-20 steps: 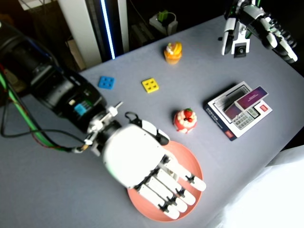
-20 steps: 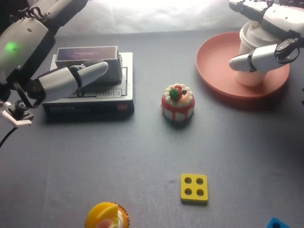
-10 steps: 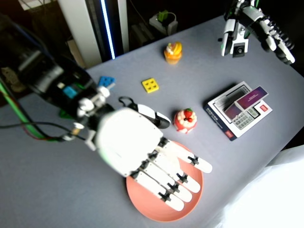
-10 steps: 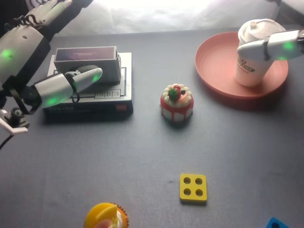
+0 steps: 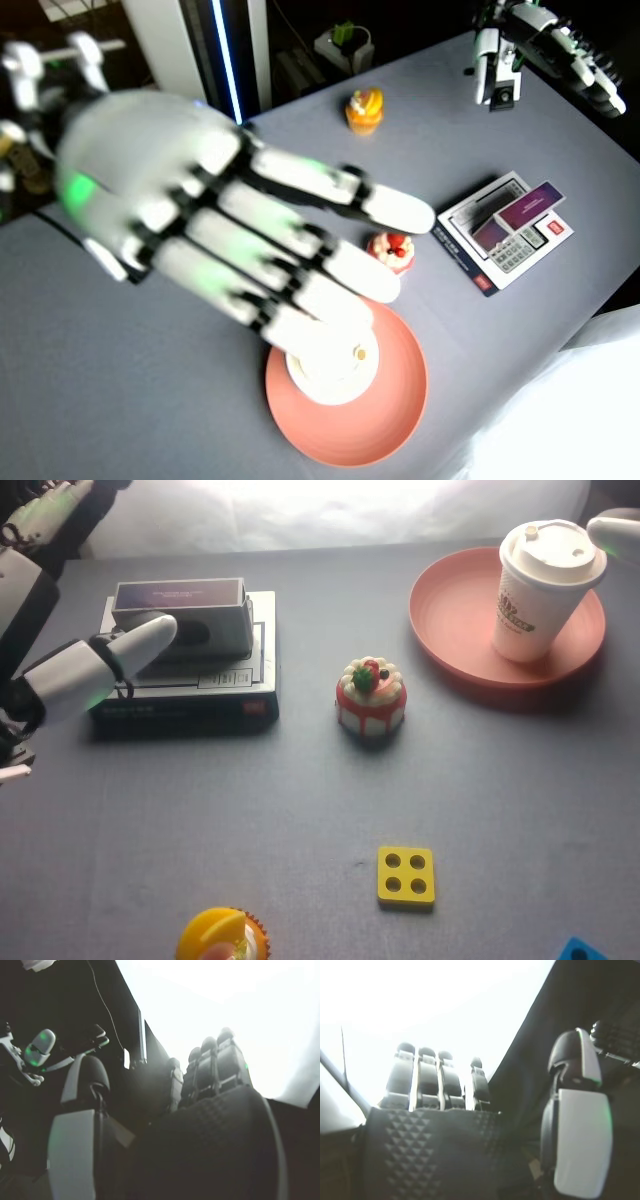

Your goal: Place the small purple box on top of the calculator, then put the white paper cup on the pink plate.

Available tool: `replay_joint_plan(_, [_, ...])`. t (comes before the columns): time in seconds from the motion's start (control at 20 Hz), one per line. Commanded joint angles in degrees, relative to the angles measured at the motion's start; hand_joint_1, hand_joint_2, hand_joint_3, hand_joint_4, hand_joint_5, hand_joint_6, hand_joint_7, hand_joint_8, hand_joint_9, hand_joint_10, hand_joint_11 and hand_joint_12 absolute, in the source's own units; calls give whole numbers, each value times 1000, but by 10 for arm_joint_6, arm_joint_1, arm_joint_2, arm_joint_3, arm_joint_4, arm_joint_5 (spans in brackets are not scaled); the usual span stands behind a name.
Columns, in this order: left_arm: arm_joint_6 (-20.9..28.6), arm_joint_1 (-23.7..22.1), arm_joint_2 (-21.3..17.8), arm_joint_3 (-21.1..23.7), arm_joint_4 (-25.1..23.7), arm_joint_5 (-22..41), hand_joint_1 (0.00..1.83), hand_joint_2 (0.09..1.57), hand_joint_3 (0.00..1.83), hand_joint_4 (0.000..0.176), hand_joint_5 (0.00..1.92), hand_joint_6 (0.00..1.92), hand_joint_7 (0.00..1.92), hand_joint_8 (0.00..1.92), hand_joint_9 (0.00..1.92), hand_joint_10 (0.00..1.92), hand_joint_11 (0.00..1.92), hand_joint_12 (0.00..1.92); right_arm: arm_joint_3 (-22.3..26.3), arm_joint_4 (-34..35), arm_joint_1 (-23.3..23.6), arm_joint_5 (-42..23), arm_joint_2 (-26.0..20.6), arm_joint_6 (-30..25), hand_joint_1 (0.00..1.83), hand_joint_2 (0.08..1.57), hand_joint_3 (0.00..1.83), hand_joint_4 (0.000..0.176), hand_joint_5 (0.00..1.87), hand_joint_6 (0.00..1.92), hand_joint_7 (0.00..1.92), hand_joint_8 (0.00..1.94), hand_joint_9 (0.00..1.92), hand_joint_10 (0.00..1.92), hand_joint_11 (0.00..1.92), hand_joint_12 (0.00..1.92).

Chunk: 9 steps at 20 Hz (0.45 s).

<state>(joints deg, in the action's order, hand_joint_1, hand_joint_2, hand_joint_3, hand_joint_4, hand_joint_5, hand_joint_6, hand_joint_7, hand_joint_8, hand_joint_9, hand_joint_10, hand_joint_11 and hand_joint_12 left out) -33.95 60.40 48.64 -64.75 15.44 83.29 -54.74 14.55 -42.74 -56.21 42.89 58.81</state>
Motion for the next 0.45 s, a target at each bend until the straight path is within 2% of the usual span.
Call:
replay_joint_plan(0.0, [3,-3,-5,4,-1,91,548,1268,20,84,0,0,0,0,0,0,0,0,4,-8,2,-108,-6,-1,675,1155,0,83,0,0,0,0,0,0,0,49])
replay_joint_plan(0.05, [3,2,-7,9,2,105,489,1267,16,83,0,0,0,0,0,0,0,0,18,-11,-16,-136,-17,0,660,1142,0,88,0,0,0,0,0,0,0,9])
replay_joint_plan(0.1, [3,7,-9,13,4,120,413,1282,19,109,0,0,0,0,0,0,0,0,32,-13,-33,-168,-28,0,628,1089,0,71,0,0,0,0,0,0,0,1])
replay_joint_plan(0.15, [2,10,-10,16,6,131,340,1297,20,109,0,0,0,0,0,0,0,0,42,-13,-45,-190,-34,2,639,1075,0,86,0,0,0,0,0,0,0,0])
replay_joint_plan(0.25, [1,19,-14,24,10,161,307,1321,18,139,0,0,0,0,0,0,0,0,69,-10,-88,-257,-58,12,594,1064,0,59,0,0,0,0,0,0,0,0])
replay_joint_plan(0.3, [-4,20,-17,29,10,161,325,1275,18,141,0,0,0,0,5,3,0,320,82,-6,-109,-289,-67,20,619,1042,0,77,0,0,0,0,0,0,0,0])
replay_joint_plan(0.35, [-9,20,-18,31,8,161,320,1252,7,146,0,0,0,0,0,0,0,309,90,-2,-128,-315,-72,23,630,1037,0,80,0,0,0,0,0,0,0,0])
replay_joint_plan(0.4, [-9,20,-18,33,5,161,349,1233,0,142,0,0,0,0,0,0,0,61,98,7,-154,-349,-76,24,600,1064,0,44,0,0,0,0,0,0,0,0])
